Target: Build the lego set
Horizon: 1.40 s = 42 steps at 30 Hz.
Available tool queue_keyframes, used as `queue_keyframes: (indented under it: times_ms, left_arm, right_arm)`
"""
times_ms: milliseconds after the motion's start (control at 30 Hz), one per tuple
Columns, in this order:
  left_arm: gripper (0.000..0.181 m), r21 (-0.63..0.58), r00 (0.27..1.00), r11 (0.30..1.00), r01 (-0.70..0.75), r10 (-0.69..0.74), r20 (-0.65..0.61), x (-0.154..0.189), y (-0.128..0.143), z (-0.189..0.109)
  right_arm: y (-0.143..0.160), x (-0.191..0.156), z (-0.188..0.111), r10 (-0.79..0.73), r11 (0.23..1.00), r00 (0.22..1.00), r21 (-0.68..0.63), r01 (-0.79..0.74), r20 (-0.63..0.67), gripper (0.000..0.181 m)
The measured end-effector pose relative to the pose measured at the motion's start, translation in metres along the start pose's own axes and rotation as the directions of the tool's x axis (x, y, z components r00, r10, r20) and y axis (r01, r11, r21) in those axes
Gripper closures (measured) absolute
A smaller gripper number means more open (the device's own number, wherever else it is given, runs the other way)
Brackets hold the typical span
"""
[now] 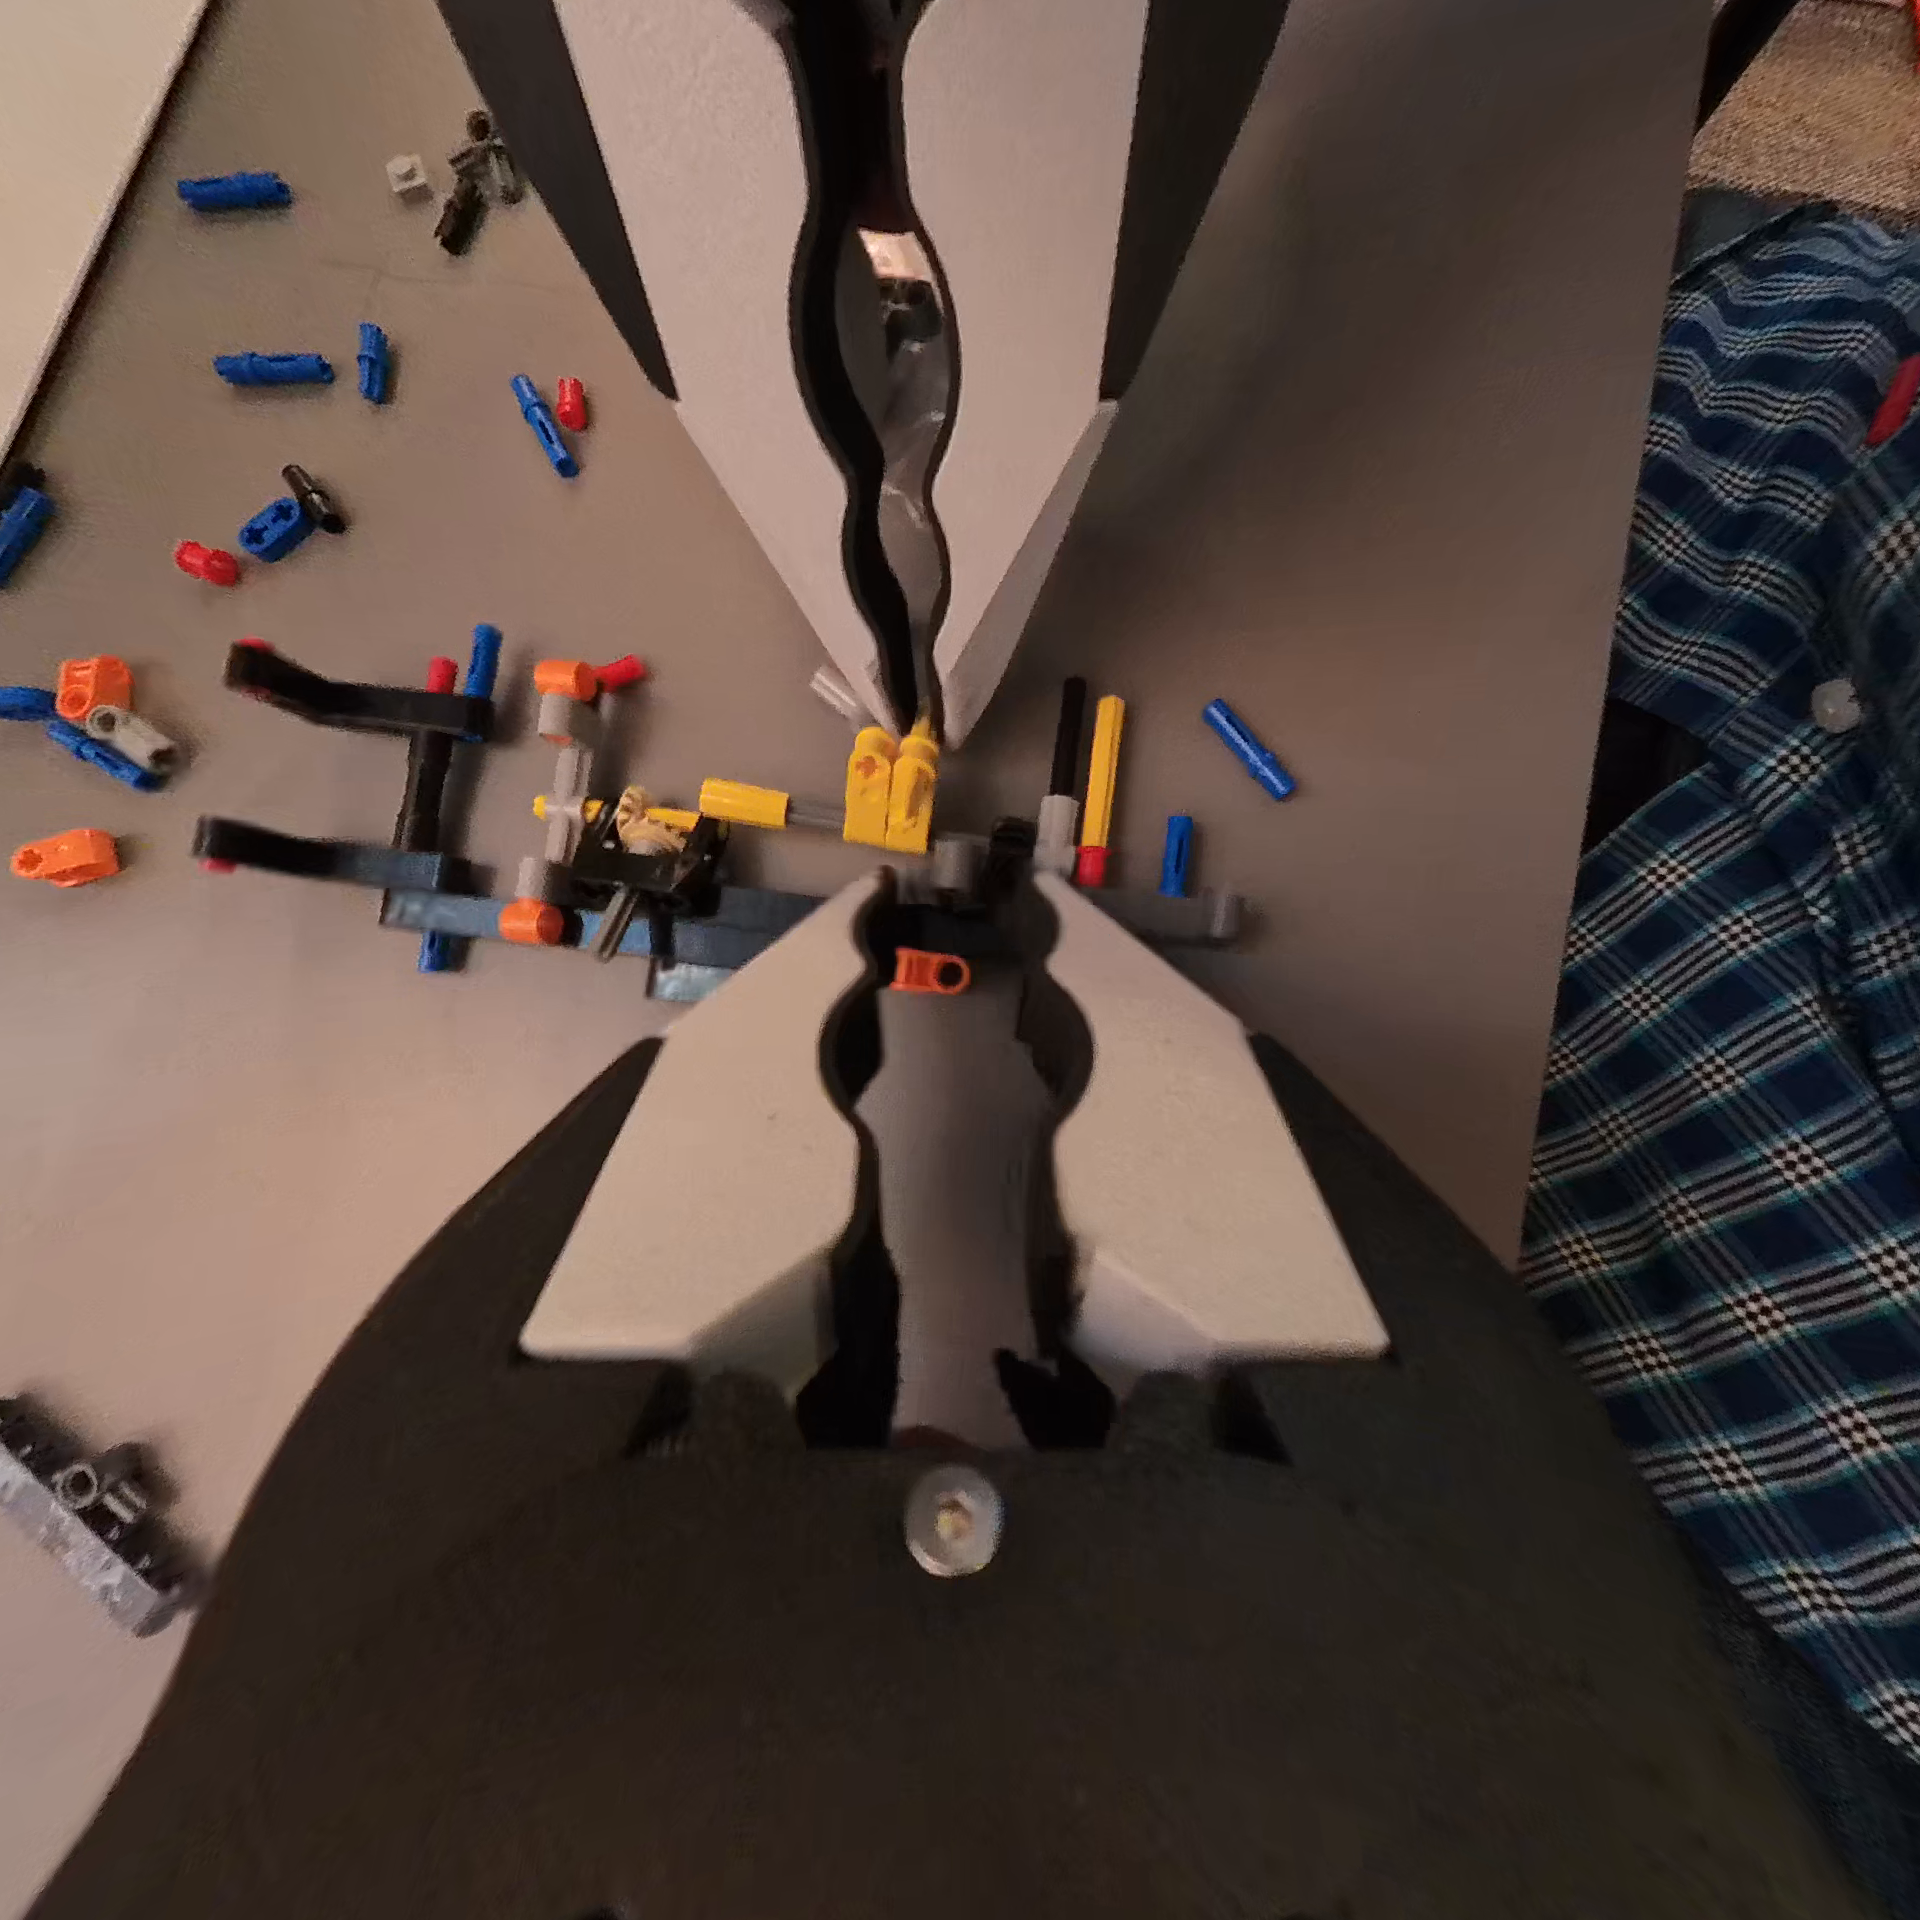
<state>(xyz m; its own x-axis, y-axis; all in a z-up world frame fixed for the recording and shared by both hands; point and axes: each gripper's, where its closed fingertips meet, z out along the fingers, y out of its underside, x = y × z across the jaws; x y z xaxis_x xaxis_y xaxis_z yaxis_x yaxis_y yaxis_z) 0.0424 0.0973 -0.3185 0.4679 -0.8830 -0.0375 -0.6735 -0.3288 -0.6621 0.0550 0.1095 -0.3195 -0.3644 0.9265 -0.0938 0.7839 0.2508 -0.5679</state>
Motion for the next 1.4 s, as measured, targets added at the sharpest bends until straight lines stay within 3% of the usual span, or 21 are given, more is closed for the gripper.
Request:
queue_keyframes:
  times_ms: [100, 300, 733, 1400]
  left_arm:
    - [0.141, 0.023, 1.0, 1.0, -0.005, 0.005, 0.023, -0.003, -0.007, -0.004]
    - [0.14, -0.022, 0.998, 0.998, -0.055, 0.056, 0.016, -0.005, -0.008, 0.004]
    - [0.159, -0.003, 0.998, 0.998, -0.059, 0.058, -0.032, -0.002, -0.007, 0.01]
    - [0.163, 0.061, 0.998, 0.998, -0.031, 0.035, -0.061, 0.002, -0.007, 0.008]
  right_arm:
    - [0.0, 0.001, -0.001, -0.003, 1.0, 1.0, -0.001, 0.003, -0.005, 0.179]
    - [-0.001, -0.001, 0.001, -0.032, 0.999, 0.999, -0.012, 0.032, -0.003, 0.18]
    - [-0.004, -0.009, 0.0, -0.014, 0.999, 0.999, 0.032, 0.013, 0.035, 0.178]
    - [-0.005, -0.015, 0.001, 0.008, 1.0, 1.0, 0.027, -0.008, 0.025, 0.178]
